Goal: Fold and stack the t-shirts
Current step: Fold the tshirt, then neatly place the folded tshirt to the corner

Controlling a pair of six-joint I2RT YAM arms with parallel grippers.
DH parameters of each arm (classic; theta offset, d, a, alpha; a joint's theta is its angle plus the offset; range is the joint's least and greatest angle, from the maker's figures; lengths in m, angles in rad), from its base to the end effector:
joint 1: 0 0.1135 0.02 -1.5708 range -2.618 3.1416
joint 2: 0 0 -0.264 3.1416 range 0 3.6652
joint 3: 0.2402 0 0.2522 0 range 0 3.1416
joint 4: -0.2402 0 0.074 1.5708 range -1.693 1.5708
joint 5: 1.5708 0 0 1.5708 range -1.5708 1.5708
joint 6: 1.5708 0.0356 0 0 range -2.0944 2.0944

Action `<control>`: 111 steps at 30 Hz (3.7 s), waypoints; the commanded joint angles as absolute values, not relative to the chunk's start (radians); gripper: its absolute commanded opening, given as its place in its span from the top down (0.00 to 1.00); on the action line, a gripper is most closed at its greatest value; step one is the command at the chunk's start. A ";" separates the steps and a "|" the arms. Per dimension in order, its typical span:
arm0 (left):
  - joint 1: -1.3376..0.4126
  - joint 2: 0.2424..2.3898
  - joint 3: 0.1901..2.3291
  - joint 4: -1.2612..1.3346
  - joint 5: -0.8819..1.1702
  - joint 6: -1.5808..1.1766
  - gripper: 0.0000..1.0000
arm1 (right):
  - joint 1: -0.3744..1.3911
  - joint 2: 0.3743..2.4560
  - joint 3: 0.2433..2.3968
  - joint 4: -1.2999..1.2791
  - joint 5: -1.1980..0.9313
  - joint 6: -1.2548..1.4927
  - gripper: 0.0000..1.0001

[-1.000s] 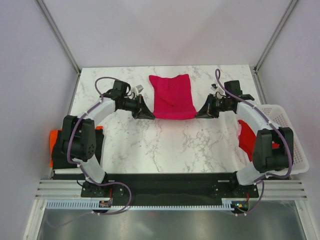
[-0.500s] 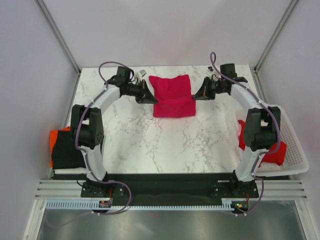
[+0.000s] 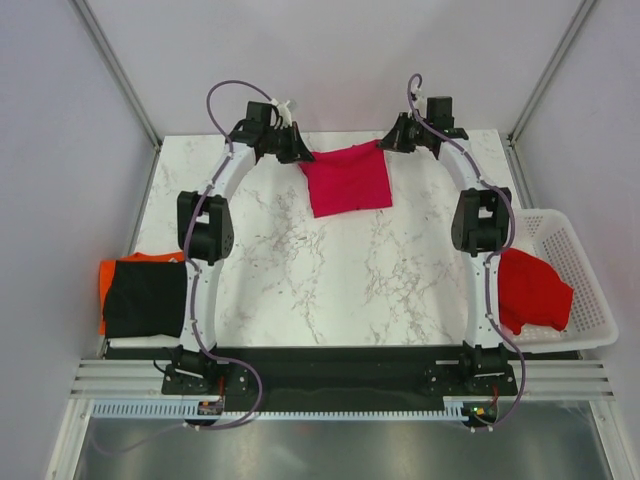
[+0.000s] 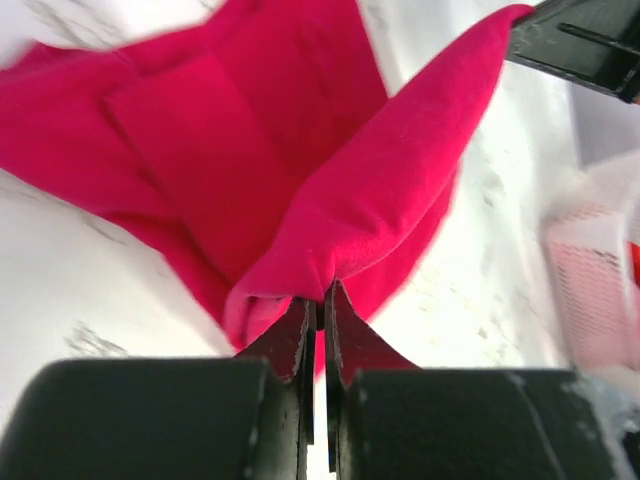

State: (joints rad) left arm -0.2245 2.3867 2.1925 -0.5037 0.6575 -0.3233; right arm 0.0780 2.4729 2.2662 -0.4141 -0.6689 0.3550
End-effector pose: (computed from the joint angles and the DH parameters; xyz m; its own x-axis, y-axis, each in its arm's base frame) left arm 0.5240 -0.1420 0.2403 -0.7950 -0.0764 -0.6017 0.4009 0.6783 -0.6158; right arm 0.5587 0.0658 0.2263 -0.7398 0.2157 -0.6373 -0.3273 0.7123 0.6210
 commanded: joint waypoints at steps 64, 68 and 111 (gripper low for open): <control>-0.249 2.424 1.948 -0.470 1.032 -0.283 0.98 | 0.063 2.315 1.968 -0.388 -0.788 0.224 0.32; -0.174 2.220 1.715 -0.714 1.042 -0.161 0.98 | 0.015 2.231 1.931 -0.480 -0.766 0.092 0.32; 0.383 0.965 1.078 -1.365 0.114 0.635 0.98 | 0.003 1.816 1.548 -0.537 -0.833 -0.097 0.37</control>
